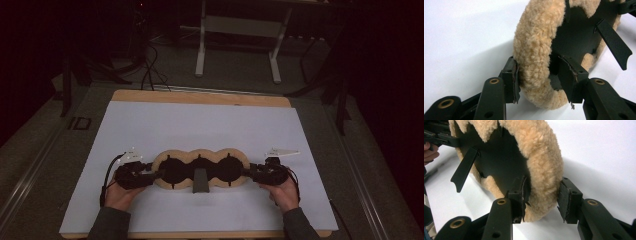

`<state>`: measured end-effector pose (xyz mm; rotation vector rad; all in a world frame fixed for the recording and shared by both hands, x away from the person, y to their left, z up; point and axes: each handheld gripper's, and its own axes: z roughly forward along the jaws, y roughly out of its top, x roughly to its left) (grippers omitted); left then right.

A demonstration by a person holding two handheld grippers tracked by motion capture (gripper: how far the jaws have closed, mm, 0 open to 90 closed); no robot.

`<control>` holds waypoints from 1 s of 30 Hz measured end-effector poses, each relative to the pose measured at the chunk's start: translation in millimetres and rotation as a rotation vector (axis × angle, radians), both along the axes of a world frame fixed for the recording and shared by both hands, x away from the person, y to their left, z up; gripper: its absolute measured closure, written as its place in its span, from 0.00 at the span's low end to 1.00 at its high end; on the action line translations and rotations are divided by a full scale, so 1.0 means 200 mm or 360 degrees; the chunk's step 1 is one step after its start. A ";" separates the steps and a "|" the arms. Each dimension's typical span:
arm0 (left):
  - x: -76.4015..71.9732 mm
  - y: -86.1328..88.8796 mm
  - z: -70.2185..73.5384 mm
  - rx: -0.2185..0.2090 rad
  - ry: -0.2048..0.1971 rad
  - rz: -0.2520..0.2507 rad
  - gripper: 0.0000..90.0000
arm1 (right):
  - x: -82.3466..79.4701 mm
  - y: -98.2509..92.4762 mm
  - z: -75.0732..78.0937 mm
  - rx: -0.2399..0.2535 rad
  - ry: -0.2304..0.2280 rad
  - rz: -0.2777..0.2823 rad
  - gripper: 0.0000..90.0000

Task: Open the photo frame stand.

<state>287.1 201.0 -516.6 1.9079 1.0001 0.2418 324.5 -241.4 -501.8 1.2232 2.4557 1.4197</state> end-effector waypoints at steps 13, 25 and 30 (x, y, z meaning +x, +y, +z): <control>0.03 -0.01 0.01 0.0023 -0.0040 0.0020 0.62 | 0.03 0.00 -0.02 -0.0010 0.0006 -0.0027 0.66; 0.07 -0.03 0.04 0.0055 -0.0084 0.0040 0.62 | 0.06 0.00 0.00 -0.0028 -0.0002 -0.0044 0.65; 0.09 -0.04 0.07 0.0057 -0.0121 0.0064 0.62 | 0.09 0.01 0.02 -0.0028 -0.0036 -0.0062 0.65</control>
